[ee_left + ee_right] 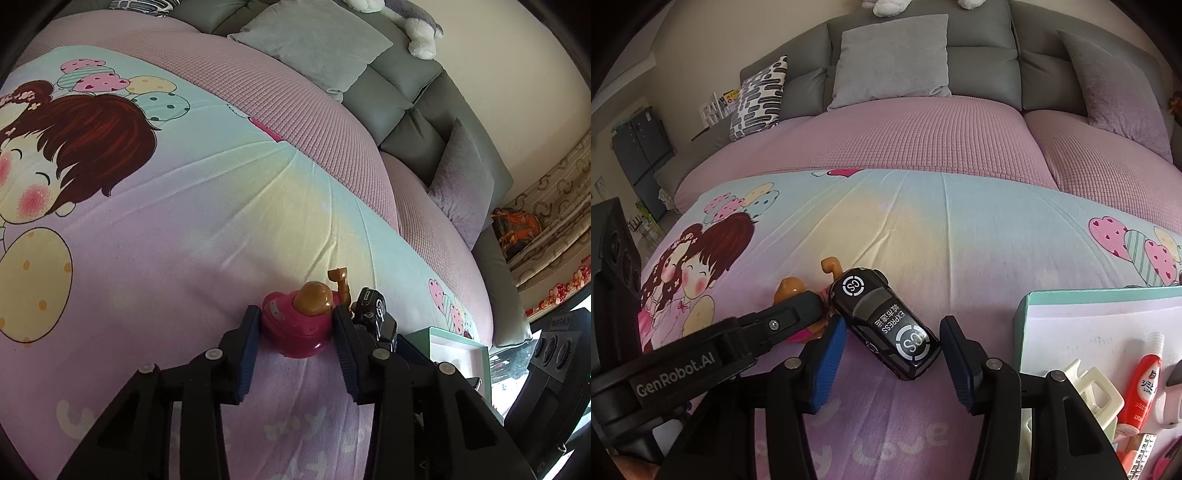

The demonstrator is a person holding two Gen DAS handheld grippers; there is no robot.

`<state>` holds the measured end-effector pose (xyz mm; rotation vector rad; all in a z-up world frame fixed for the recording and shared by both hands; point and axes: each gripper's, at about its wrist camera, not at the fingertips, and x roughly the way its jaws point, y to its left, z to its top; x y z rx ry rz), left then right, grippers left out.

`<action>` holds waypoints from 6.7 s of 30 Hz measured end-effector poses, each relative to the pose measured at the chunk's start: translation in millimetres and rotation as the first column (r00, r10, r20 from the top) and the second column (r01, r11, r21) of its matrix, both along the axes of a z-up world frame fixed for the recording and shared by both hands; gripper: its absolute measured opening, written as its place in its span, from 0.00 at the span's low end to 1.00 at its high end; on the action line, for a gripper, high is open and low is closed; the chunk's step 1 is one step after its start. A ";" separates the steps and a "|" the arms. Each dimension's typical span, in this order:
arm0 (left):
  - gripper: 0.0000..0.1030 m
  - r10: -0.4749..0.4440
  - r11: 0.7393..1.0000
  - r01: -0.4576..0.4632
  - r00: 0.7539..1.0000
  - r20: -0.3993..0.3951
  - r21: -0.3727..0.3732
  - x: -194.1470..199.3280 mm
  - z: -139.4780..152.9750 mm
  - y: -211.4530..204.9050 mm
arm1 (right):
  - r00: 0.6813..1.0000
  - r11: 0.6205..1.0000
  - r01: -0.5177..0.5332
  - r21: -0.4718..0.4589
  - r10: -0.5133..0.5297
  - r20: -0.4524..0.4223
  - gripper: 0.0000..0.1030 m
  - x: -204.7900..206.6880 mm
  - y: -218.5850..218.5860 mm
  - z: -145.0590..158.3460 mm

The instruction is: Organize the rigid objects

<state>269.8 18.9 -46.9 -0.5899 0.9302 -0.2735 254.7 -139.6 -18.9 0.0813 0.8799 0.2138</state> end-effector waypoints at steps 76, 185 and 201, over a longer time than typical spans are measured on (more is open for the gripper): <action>0.39 -0.326 0.940 0.285 0.914 0.242 0.189 -100.3 82.6 -142.2 | 0.782 0.798 0.600 0.053 -0.600 0.168 0.54 -161.5 -181.5 68.3; 0.95 -0.067 0.878 0.005 0.991 0.113 0.478 -102.3 47.3 -76.1 | 0.890 0.884 0.448 -0.130 -0.427 0.161 1.00 -152.2 -117.1 55.7; 0.95 -0.084 0.847 0.006 0.989 0.122 0.532 -172.9 50.9 -48.3 | 0.913 0.914 0.399 -0.076 -0.388 0.123 1.00 -214.7 -93.6 51.6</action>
